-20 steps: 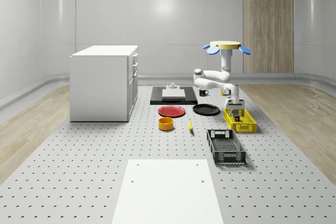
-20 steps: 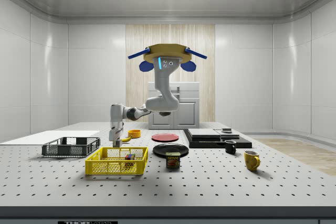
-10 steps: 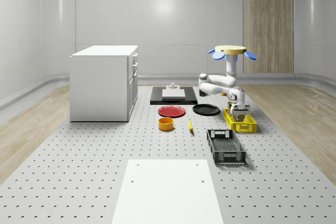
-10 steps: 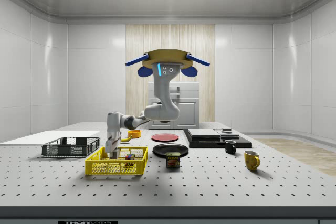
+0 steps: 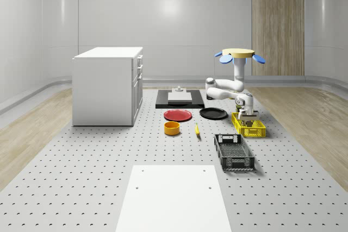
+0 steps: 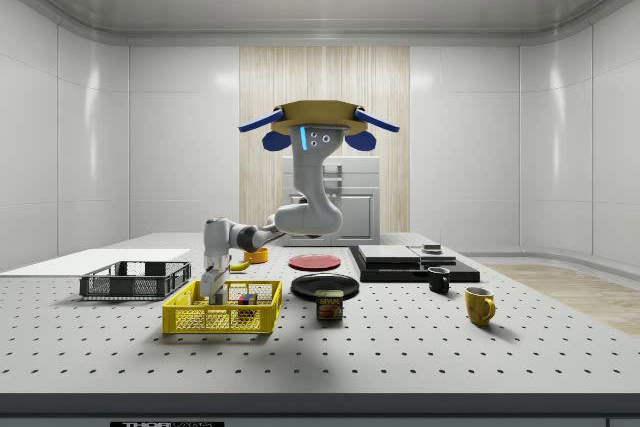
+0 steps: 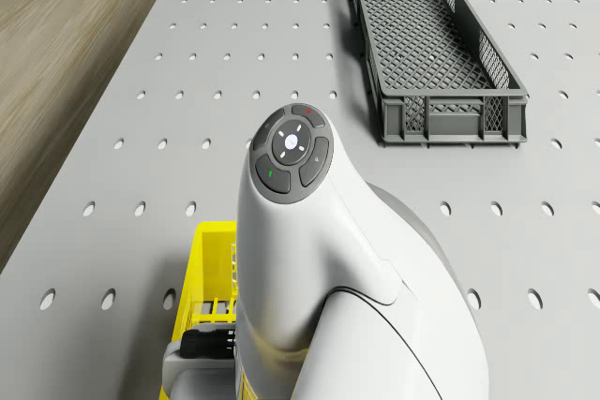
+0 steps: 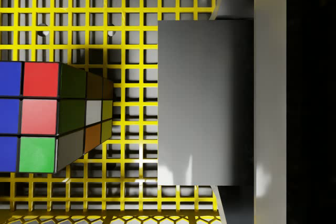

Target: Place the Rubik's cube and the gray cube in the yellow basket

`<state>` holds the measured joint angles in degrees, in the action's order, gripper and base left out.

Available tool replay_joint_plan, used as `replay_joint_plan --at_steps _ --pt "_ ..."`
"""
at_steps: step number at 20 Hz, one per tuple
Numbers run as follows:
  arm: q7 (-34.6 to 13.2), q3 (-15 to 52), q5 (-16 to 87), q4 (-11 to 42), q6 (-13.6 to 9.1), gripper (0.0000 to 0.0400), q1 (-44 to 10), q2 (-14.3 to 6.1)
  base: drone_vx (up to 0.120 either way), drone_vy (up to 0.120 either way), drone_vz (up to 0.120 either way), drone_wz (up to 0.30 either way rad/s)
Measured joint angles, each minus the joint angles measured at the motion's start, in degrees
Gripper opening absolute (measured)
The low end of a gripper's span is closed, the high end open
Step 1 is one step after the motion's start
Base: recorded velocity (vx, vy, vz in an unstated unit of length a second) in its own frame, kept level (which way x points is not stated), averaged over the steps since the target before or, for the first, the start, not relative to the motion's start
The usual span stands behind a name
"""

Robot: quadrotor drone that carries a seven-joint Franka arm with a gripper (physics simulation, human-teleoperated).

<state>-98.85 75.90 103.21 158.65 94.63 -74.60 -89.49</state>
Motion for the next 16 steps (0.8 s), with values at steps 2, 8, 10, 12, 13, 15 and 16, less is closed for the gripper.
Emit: replay_joint_plan --at_steps 2,8,10,12,13,15,16 --pt "0.0 -0.2 0.2 -0.1 0.1 0.0250 0.0 0.0 0.000 0.000 0.000 0.000" --pt "-0.1 -3.2 2.9 -0.9 1.3 0.0262 -0.6 0.0 0.000 0.000 0.000 0.000" --pt "-0.1 -3.7 3.4 -1.0 1.5 0.0316 -0.7 0.1 0.000 0.000 0.000 0.000" --pt "-0.1 -3.4 3.1 -0.9 1.3 0.0349 -0.6 0.1 0.000 0.000 0.000 0.000" --pt "0.0 -3.0 2.8 -0.8 1.2 0.0361 -0.5 0.1 0.000 0.000 0.000 0.000" --pt "0.0 -1.9 1.8 -0.5 0.7 0.0376 -0.3 0.1 0.000 0.000 0.000 0.000" --pt "0.0 -1.3 1.2 -0.3 0.5 0.0381 -0.2 0.1 0.000 0.000 0.000 0.000"
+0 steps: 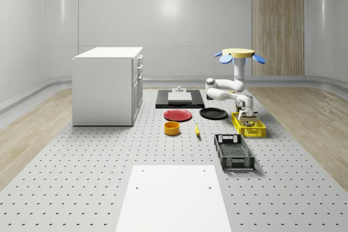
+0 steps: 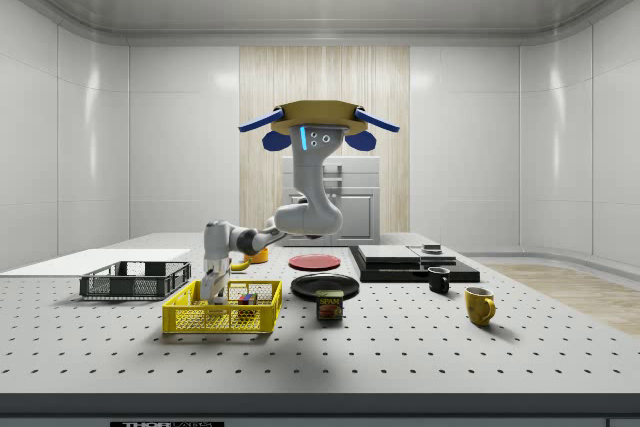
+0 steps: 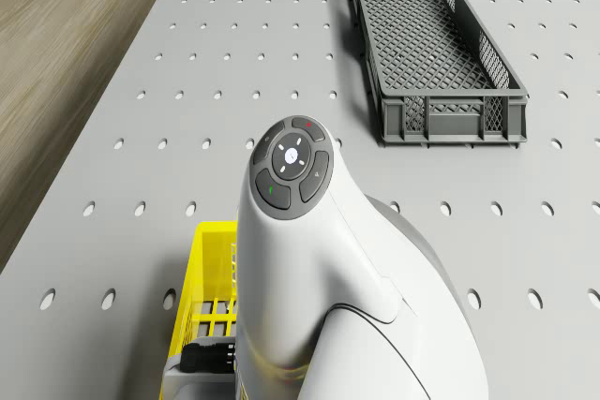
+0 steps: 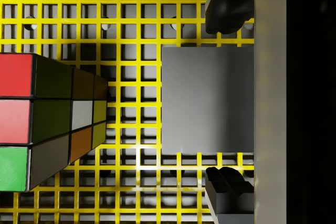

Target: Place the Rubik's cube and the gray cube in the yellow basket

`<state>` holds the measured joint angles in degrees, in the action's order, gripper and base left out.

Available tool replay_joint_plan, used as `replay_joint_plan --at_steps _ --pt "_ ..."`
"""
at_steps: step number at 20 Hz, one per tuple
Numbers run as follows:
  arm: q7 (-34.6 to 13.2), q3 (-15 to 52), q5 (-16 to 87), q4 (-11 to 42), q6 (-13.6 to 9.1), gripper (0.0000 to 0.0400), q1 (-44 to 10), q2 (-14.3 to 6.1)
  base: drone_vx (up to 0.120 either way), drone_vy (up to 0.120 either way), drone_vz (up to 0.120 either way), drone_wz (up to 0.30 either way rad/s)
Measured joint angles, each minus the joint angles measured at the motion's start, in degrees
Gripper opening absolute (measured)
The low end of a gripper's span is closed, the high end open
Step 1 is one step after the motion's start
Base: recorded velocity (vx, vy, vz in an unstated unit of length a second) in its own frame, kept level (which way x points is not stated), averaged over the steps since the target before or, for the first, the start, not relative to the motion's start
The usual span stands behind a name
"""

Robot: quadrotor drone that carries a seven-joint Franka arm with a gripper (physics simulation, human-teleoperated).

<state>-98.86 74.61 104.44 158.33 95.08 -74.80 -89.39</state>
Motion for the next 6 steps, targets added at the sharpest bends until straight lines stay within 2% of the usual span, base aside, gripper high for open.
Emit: replay_joint_plan --at_steps 6 --pt "0.0 1.9 -1.8 0.5 -0.7 0.0395 0.3 -0.1 0.000 0.000 0.000 0.000"
